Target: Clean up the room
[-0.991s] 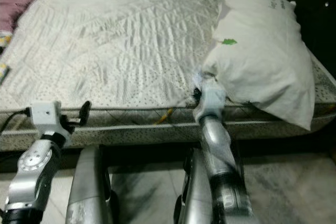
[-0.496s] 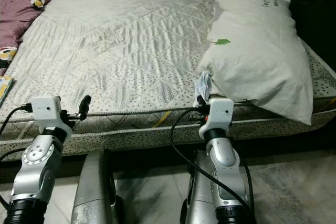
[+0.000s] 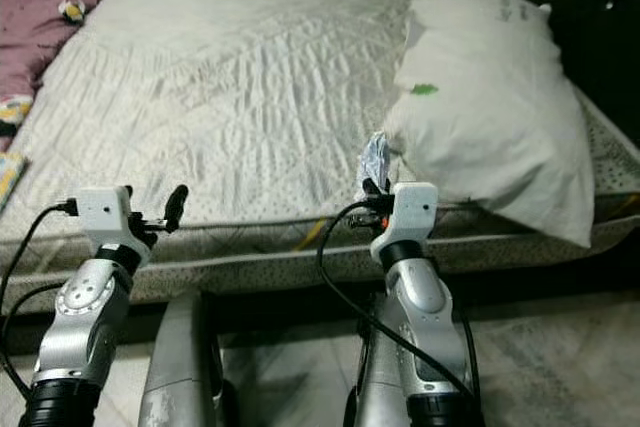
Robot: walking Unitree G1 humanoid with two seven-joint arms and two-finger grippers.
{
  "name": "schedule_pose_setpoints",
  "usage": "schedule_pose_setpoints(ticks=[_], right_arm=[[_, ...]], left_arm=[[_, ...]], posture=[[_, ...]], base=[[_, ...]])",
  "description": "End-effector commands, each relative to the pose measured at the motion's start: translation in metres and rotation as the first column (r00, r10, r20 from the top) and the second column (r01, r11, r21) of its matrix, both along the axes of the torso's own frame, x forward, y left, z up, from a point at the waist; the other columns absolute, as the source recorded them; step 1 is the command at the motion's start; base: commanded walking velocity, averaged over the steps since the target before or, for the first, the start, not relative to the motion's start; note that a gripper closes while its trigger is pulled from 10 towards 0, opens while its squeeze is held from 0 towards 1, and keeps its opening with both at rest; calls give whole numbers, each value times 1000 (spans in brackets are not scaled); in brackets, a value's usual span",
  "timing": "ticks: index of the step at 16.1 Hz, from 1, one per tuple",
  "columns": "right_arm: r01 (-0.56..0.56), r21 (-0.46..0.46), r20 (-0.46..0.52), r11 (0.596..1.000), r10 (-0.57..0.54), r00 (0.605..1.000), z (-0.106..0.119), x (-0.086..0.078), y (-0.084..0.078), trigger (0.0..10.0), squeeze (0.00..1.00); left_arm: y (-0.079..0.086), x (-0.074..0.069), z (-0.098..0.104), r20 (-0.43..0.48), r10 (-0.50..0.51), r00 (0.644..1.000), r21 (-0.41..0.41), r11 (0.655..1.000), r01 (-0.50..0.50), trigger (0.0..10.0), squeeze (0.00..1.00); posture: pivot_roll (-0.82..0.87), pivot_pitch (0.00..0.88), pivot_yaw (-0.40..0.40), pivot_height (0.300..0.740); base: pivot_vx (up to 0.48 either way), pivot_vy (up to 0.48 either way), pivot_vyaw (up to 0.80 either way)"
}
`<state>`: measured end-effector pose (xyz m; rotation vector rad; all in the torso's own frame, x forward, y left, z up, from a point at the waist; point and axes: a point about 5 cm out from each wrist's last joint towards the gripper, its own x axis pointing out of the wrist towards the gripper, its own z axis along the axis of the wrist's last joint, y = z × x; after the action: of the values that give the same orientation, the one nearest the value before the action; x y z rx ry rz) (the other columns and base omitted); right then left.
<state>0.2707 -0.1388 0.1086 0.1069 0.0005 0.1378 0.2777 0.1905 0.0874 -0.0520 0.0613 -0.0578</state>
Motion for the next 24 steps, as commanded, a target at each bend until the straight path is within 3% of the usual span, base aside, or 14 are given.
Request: schedule_pose_setpoints(ticks=[1, 9, 12, 14, 18, 24], right_arm=[[-6, 6, 29, 1000, 6, 1000, 9, 2, 1, 10000, 0], [9, 14, -1, 1000, -9, 1000, 7, 0, 0, 10000, 0], [60, -55, -17, 997, -61, 998, 4, 2, 0, 10000, 0], [48, -29, 2, 998, -48, 999, 6, 0, -2, 10000, 0], [101, -37, -7, 994, -101, 995, 6, 5, -11, 10000, 0], [101, -35, -10, 994, -101, 995, 5, 6, -11, 10000, 0]], left_arm=[[-1, 2, 1, 8, -5, 1000, 6, 1000, 5, 10000, 0], [-5, 3, 2, 21, -22, 1000, 7, 1000, 22, 10000, 0], [-5, 3, 1, 16, -26, 1000, 12, 1000, 25, 10000, 0], [-6, 4, 1, 16, -29, 999, 14, 1000, 29, 10000, 0], [-6, 4, 0, 17, -29, 999, 10, 1000, 28, 10000, 0], [-7, 6, 2, 26, -16, 1000, 9, 1000, 16, 10000, 0]], posture=[[-38, 0, 23, 574], [-40, 0, 26, 676], [-42, 0, 26, 680], [-42, 0, 25, 685], [-40, 0, 24, 736], [-40, 0, 23, 740]], base=[[0, 0, 0], [0, 0, 0], [0, 0, 0], [0, 0, 0], [0, 0, 0], [0, 0, 0]])
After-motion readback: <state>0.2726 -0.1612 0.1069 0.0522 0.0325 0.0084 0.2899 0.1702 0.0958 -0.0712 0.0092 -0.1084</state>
